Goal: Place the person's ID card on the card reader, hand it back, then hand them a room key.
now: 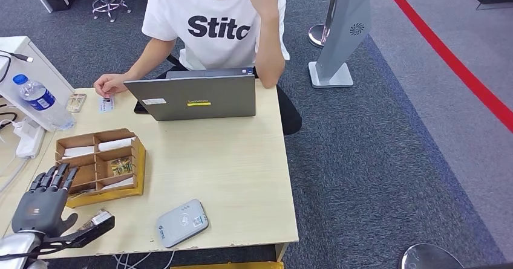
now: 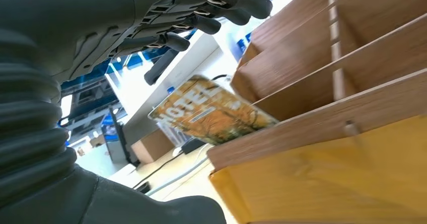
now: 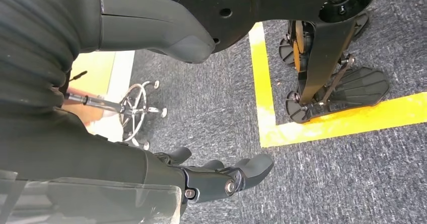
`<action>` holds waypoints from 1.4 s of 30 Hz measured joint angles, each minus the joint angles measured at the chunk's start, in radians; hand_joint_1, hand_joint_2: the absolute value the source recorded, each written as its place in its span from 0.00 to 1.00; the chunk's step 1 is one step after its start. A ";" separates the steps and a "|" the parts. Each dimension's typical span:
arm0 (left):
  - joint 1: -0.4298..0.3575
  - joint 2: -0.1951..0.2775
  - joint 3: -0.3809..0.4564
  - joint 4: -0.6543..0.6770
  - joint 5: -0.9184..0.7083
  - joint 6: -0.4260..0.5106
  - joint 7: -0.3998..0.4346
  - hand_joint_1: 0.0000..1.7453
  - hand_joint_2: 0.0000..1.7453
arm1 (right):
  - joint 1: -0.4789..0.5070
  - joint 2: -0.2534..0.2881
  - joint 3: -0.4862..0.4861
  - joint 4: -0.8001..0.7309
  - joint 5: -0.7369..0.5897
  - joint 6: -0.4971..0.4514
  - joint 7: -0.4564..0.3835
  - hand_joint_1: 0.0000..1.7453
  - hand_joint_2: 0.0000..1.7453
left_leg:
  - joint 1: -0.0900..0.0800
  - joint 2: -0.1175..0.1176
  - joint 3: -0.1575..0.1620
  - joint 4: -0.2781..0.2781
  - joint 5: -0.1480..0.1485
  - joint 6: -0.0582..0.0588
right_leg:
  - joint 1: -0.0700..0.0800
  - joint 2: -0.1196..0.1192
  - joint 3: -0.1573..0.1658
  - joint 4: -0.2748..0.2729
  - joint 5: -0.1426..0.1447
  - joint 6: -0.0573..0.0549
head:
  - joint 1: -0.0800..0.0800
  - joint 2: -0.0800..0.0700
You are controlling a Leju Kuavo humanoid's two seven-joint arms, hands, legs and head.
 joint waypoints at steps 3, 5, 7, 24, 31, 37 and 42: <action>0.003 0.003 -0.016 -0.008 0.003 -0.004 0.000 0.00 1.00 | 0.000 0.000 -0.007 -0.002 0.008 0.000 0.000 0.00 1.00 | 0.000 0.000 0.000 0.000 0.000 0.000 | 0.000 0.000 0.000 0.000 0.000 0.000 | 0.000 0.000; 0.005 0.005 -0.022 -0.010 0.004 -0.005 0.000 0.06 1.00 | 0.000 0.000 -0.010 -0.002 0.014 0.000 0.000 0.00 1.00 | 0.000 0.000 0.000 0.000 0.000 0.000 | 0.000 0.000 0.000 0.000 0.000 0.000 | 0.000 0.000; 0.007 0.008 -0.028 -0.012 0.006 -0.005 0.000 0.56 1.00 | 0.001 0.000 -0.014 -0.002 0.016 -0.001 0.001 0.00 1.00 | 0.000 0.000 0.000 0.000 0.000 0.000 | 0.000 0.000 0.000 0.000 0.000 0.000 | 0.000 0.000; 0.029 0.016 -0.032 -0.035 0.033 -0.015 0.000 1.00 1.00 | 0.002 0.006 -0.039 -0.003 0.032 -0.001 0.006 0.00 1.00 | 0.000 0.000 0.000 0.000 0.000 0.000 | 0.000 0.000 0.000 0.000 0.000 0.000 | 0.000 0.000; 0.029 0.027 -0.032 -0.044 0.035 -0.008 0.012 1.00 1.00 | 0.003 0.007 -0.049 -0.006 0.049 0.000 0.008 0.00 1.00 | 0.000 0.000 0.000 0.000 0.000 0.000 | 0.000 0.000 0.000 0.000 0.000 0.000 | 0.000 0.000; -0.010 0.026 -0.026 -0.089 0.016 0.024 0.036 1.00 1.00 | 0.004 0.011 -0.065 -0.010 0.079 0.002 0.012 0.00 1.00 | 0.000 -0.001 0.000 0.000 0.000 0.000 | 0.000 -0.001 0.000 0.000 0.000 0.000 | 0.000 0.000; -0.072 0.026 -0.011 -0.133 0.008 0.024 0.045 1.00 1.00 | 0.005 0.015 -0.079 -0.014 0.091 0.004 0.015 0.00 1.00 | 0.000 0.000 0.000 0.000 0.000 0.000 | 0.000 0.000 0.001 0.000 0.000 0.000 | 0.000 0.000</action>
